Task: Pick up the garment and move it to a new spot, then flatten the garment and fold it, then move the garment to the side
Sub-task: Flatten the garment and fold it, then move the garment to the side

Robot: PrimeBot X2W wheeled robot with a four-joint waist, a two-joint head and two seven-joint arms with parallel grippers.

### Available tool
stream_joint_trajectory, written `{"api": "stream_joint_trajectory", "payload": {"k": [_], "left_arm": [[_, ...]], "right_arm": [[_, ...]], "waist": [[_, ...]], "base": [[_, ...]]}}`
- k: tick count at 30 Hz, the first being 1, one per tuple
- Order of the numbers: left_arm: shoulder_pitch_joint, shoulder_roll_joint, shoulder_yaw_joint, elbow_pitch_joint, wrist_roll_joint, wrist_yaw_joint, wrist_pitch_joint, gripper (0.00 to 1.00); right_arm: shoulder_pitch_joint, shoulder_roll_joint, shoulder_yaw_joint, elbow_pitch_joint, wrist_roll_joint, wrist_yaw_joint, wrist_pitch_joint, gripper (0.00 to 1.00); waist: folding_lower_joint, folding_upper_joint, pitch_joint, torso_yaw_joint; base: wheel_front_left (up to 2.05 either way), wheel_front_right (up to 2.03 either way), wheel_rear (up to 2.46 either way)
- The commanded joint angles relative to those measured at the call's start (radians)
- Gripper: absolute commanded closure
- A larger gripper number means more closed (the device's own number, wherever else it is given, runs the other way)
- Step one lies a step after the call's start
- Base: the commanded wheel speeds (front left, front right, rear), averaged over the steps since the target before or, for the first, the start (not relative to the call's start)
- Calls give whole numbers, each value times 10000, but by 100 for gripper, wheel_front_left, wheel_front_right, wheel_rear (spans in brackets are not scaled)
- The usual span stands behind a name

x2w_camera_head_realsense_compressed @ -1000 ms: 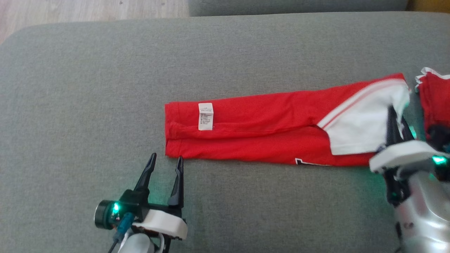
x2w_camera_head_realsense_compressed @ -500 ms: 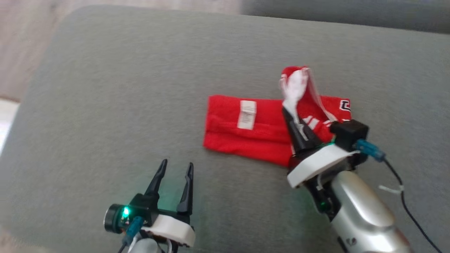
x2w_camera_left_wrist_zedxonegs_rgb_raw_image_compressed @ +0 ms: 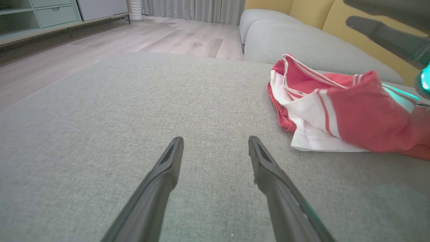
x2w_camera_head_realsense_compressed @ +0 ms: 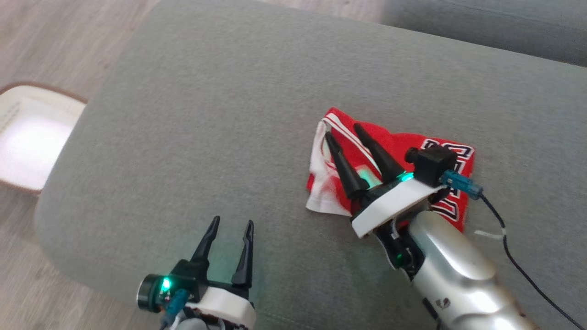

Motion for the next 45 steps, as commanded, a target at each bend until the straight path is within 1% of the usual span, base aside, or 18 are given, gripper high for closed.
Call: {"api": "stream_joint_trajectory", "payload": {"k": [1,3,8,11,14,17,20,27,34,42,45], "left_arm": [[-102,20,398,-274,-2,60,-65,0],[-99,20,519,-320,49,72,-65,0],[-187,20,810,-436,228,56,-65,0],[-274,20,1032,-497,327,108,-65,0],[-290,20,1324,-554,424,173,-65,0],[-256,20,1626,-580,552,269,-65,0],[-178,20,1875,-547,741,366,-65,0],[30,20,2196,-553,1133,487,-65,0],[122,20,2235,-599,1457,534,-65,0],[197,20,2190,-616,1420,557,-65,0],[160,20,2110,-656,1376,561,-65,0]], "right_arm": [[-249,192,-92,-297,-55,-7,-128,0],[-99,192,-729,-476,-445,-7,-140,0],[774,193,-2905,-874,-1874,-7,-146,0],[1320,193,-3958,-1087,-2683,-7,-147,0],[1808,194,-4676,-1239,-3222,-7,-147,0],[2218,194,-5167,-1343,-3624,-7,-147,0],[2554,194,-5465,-1433,-3899,-7,-148,0],[2957,194,-5547,-1470,-4304,-7,-148,0],[3032,194,-5584,-1416,-4666,-7,-148,0],[3141,194,-5476,-1370,-4632,-7,-148,0],[3062,194,-5243,-1184,-4546,-7,-149,0]], "waist": [[0,0,-94,-268],[0,0,-180,-615],[0,0,-294,-1577],[0,0,-368,-2160],[0,0,-453,-2658],[0,0,-544,-3048],[0,0,-615,-3286],[0,0,-691,-3441],[0,0,-680,-3271],[0,0,-729,-3115],[0,0,-641,-3018]], "base": [[0,0,0],[0,0,0],[0,0,0],[0,0,0],[0,0,0],[0,0,0],[0,0,0],[0,0,0],[0,0,0],[0,0,0],[0,0,0]]}}
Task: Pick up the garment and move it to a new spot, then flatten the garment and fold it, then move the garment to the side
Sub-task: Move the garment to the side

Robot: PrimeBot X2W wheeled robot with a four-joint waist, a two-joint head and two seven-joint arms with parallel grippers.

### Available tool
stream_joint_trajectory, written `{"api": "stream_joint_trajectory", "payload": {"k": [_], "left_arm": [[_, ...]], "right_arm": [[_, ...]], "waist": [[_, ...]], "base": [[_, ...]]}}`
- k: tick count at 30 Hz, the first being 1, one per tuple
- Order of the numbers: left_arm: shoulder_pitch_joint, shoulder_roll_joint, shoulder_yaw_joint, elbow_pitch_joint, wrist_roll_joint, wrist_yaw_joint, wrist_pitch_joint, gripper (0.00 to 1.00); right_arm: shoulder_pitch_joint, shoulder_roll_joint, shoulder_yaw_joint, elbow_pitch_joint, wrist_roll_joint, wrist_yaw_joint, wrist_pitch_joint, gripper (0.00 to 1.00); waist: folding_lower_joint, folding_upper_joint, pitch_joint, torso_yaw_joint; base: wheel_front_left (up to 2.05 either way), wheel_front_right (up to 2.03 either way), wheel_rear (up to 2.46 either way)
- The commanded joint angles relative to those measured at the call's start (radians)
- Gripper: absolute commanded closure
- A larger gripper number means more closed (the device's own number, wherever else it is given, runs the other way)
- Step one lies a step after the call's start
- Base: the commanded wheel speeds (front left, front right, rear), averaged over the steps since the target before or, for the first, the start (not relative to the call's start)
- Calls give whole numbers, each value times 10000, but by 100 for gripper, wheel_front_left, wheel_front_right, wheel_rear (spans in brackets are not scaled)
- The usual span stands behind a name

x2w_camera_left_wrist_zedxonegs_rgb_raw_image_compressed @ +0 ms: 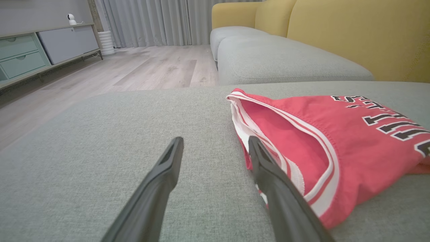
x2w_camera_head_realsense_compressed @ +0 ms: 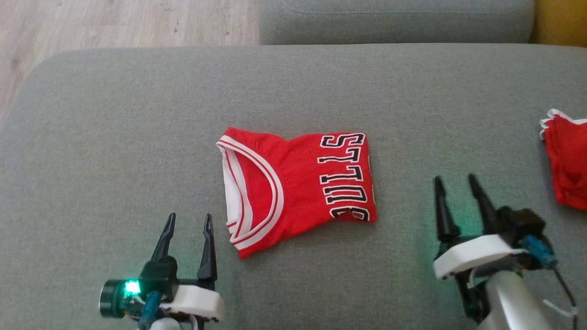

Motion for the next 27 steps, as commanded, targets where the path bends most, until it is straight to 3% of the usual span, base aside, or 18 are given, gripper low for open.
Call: {"api": "stream_joint_trajectory", "payload": {"k": [1,8,16,17,18,19,24,27], "left_arm": [[-210,24,280,-318,0,25,-65,0],[-390,24,-163,-332,-174,-12,-65,0],[-474,24,-474,-302,-253,-3,-65,0],[-476,24,-485,-305,-258,7,-65,0],[-471,24,-486,-310,-264,21,-65,0],[-460,24,-467,-321,-261,39,-65,0],[-408,24,-304,-323,-137,-14,-65,0],[-353,24,-117,-325,21,-102,-65,0]], "right_arm": [[-221,16,546,-67,161,-7,-110,0],[-1645,16,2355,1483,1138,-7,-110,0],[-2783,16,2694,3911,1001,-7,526,0],[-2839,16,2751,4109,1004,-7,601,32],[-2878,16,2794,4249,1056,-7,612,76],[-2910,16,2872,4320,1132,-7,568,100],[-2975,16,3114,4345,1399,-7,180,100],[-2934,16,3281,4204,1709,-7,-6,100]], "waist": [[1,0,92,84],[1,0,593,667],[1,0,867,1213],[1,0,872,1231],[1,0,874,1231],[1,0,875,1192],[1,0,780,684],[1,0,692,-149]], "base": [[0,0,0],[0,0,0],[0,0,0],[0,0,0],[0,0,0],[0,0,0],[0,0,0],[0,0,0]]}}
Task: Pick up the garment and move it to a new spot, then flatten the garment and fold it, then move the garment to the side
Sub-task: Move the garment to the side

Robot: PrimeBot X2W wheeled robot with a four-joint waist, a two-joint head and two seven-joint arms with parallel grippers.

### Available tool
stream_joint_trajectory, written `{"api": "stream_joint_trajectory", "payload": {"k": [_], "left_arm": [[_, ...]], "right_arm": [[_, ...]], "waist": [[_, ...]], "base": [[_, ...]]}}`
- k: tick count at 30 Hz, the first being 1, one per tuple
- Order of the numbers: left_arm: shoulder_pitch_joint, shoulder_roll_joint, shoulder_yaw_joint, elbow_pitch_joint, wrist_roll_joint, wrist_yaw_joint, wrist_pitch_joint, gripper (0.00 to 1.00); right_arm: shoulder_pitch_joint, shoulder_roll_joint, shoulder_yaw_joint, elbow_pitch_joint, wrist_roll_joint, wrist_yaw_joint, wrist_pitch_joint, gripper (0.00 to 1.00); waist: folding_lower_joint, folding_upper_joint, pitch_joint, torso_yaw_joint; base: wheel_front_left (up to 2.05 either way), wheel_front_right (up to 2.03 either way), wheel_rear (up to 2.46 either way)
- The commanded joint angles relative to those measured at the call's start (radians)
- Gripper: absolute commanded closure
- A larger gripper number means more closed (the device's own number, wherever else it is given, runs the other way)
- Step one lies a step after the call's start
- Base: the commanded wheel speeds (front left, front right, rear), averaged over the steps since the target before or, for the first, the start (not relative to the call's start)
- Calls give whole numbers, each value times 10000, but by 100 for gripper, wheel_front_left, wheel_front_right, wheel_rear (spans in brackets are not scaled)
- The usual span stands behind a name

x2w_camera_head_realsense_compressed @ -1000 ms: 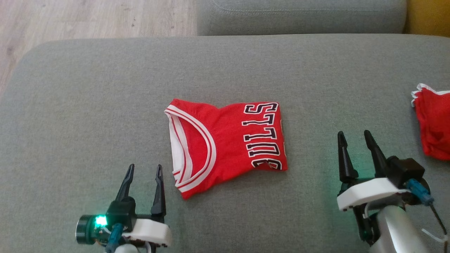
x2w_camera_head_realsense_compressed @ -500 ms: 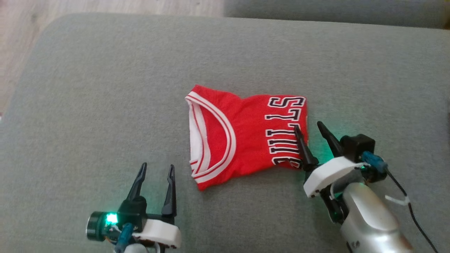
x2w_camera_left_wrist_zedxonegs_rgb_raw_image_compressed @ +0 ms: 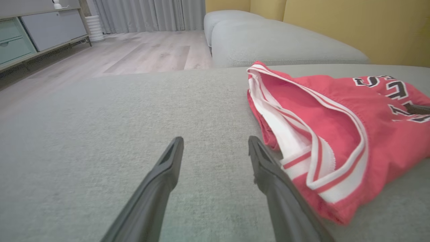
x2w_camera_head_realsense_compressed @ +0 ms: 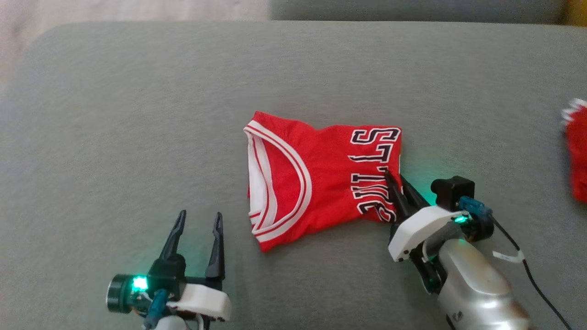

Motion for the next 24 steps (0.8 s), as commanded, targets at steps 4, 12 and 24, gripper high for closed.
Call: {"api": "stream_joint_trajectory", "payload": {"k": [4,12,24], "left_arm": [[-355,22,504,-312,208,-165,-65,0],[-747,22,299,-226,311,-485,-65,0],[-762,22,-44,-53,356,-685,-65,0]], "right_arm": [[110,-12,431,-447,353,-7,-199,100],[772,-12,352,-1245,589,-7,-219,100],[1454,-12,-74,-2267,454,-7,-221,100]], "waist": [[-1,0,-56,-1979],[-1,0,-25,-4394],[-1,0,113,-5363]], "base": [[0,0,0],[0,0,0],[0,0,0]]}}
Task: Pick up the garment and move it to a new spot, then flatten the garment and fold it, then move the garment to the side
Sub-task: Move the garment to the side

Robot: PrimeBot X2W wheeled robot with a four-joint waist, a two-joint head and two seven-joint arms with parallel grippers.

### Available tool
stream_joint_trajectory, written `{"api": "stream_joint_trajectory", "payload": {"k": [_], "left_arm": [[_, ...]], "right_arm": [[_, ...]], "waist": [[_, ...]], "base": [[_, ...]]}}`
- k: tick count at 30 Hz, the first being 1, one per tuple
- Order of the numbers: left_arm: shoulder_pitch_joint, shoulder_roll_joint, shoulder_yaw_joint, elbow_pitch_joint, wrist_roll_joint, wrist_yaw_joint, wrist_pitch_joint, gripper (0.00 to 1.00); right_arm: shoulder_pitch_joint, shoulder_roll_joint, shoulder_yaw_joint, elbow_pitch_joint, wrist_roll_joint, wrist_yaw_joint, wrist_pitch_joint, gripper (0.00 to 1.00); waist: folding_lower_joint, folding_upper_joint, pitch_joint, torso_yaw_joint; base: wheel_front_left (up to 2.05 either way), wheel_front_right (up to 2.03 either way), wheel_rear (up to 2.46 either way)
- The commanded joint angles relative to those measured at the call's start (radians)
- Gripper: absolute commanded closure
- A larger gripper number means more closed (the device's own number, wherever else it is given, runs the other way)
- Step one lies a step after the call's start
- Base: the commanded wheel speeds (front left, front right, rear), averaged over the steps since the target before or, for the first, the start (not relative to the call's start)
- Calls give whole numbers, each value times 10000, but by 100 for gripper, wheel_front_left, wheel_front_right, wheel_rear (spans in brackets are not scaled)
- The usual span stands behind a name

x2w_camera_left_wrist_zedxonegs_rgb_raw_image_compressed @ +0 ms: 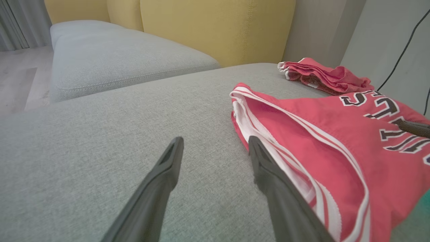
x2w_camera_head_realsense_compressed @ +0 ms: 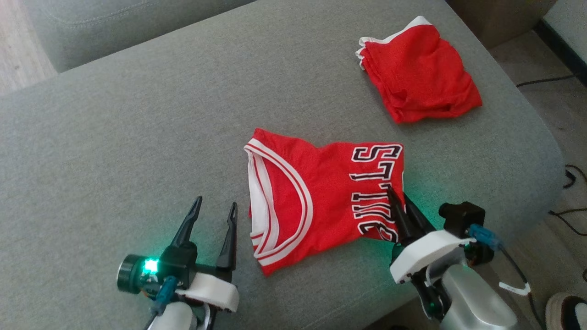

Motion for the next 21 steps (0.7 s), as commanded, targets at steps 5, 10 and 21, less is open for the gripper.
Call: {"api": "stream_joint_trajectory", "payload": {"k": [5,10,21], "left_arm": [[-216,24,118,-192,50,-86,-65,0],[-284,24,2,-144,33,-59,-65,0],[-459,24,-11,-164,7,16,-65,0]], "right_arm": [[-877,13,34,-541,-657,-7,-137,100],[-2411,-202,-392,-111,-1474,-7,-132,100],[-4989,-2310,-2420,1574,-2902,-7,418,100]], "waist": [[0,0,143,288],[0,0,315,734],[0,0,707,1542]], "base": [[0,0,0],[0,0,0],[0,0,0]]}}
